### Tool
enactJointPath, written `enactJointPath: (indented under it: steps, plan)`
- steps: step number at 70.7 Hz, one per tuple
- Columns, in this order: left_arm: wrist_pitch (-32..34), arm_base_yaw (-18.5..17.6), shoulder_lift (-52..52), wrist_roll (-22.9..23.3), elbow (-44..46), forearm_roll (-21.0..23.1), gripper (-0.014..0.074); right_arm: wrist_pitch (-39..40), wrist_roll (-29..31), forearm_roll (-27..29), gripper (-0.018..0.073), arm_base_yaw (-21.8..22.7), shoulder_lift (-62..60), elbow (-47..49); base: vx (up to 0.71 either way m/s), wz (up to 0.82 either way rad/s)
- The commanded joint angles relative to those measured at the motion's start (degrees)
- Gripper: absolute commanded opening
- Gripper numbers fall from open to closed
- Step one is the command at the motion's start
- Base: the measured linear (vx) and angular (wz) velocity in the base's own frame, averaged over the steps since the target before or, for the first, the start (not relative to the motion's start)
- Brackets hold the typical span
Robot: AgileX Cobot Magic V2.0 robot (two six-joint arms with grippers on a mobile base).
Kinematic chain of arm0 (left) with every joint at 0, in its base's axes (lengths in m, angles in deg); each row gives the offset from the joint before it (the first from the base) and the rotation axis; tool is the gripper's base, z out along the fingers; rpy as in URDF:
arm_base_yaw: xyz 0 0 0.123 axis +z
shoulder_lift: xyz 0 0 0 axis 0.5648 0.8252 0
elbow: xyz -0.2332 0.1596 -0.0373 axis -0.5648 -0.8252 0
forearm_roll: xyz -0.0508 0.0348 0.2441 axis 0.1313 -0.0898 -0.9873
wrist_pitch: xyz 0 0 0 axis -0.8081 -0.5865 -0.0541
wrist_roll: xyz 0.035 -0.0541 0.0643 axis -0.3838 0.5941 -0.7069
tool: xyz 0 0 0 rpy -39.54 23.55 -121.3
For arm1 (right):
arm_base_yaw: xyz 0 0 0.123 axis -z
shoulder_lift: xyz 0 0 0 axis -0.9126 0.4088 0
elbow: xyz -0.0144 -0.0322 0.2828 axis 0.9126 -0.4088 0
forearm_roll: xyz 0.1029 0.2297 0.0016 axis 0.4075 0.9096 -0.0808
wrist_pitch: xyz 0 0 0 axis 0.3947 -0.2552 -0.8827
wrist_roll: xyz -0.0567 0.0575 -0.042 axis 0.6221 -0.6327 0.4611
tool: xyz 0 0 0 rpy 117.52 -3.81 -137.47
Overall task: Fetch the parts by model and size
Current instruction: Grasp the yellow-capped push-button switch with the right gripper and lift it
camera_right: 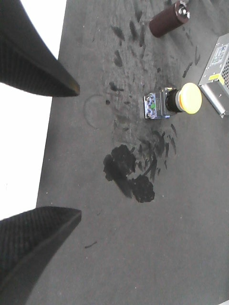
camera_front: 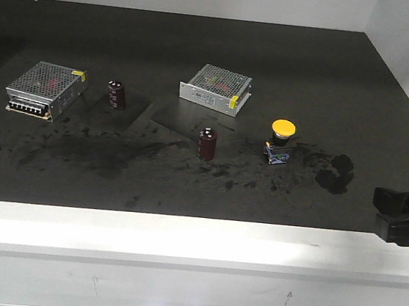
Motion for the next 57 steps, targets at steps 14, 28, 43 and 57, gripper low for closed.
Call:
enactJointPath:
  steps: [14,28,43,57]
  plan:
    - [6.0,-0.3,-2.3,0.1,-0.2,0.0,-0.0008,7.2,0.4,1.6,0.0473,-0.2,-0.3,2.2,0.0,0.0]
    - [6.0,-0.3,-2.3,0.1,-0.2,0.0,-0.0008,6.0,4.9,1.8,0.0473,-2.8,3.5,7.9,0.0,0.0]
    - [6.0,-0.3,-2.3,0.1,-0.2,0.0,-0.0007,2.6,4.7,2.3,0.0476,-6.5,13.9,20.5,0.0,0.0]
    - [6.0,-0.3,-2.3,0.1,-0.2,0.0,-0.0007,-7.3,4.5,2.8,0.0505,-6.5,25.5,35.0,0.0,0.0]
